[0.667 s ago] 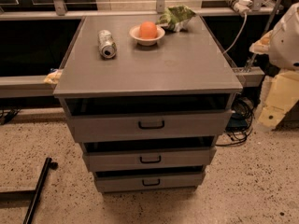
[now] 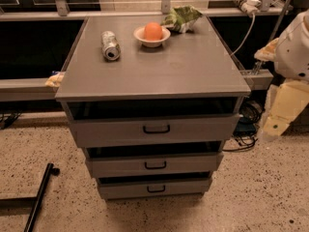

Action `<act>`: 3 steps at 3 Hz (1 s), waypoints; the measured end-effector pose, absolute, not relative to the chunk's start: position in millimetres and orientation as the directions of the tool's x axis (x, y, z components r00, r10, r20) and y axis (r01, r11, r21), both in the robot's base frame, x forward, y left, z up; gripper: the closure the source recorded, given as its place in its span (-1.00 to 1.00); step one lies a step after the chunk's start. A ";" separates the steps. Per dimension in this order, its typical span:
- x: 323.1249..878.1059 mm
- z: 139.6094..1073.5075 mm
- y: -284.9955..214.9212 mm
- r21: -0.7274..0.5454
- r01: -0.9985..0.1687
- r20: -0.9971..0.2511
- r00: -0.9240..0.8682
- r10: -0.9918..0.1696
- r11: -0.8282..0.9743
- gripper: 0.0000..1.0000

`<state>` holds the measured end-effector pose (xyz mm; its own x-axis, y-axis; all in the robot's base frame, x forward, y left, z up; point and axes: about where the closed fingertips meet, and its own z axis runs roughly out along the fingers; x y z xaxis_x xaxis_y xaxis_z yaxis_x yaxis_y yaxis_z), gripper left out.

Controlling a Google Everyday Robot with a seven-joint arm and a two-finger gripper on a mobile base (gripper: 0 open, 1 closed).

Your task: Open middle drawer

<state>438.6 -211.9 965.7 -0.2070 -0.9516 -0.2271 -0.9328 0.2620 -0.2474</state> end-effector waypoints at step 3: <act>426.5 801.1 -146.0 -0.162 -0.971 -0.416 -0.094 -0.905 0.176 -1.00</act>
Offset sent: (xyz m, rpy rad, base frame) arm -0.0094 0.0741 -0.1936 0.2732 0.0556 0.1422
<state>426.5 -146.0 801.1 -0.0941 -0.9046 -0.4157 -0.9709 0.1757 -0.1625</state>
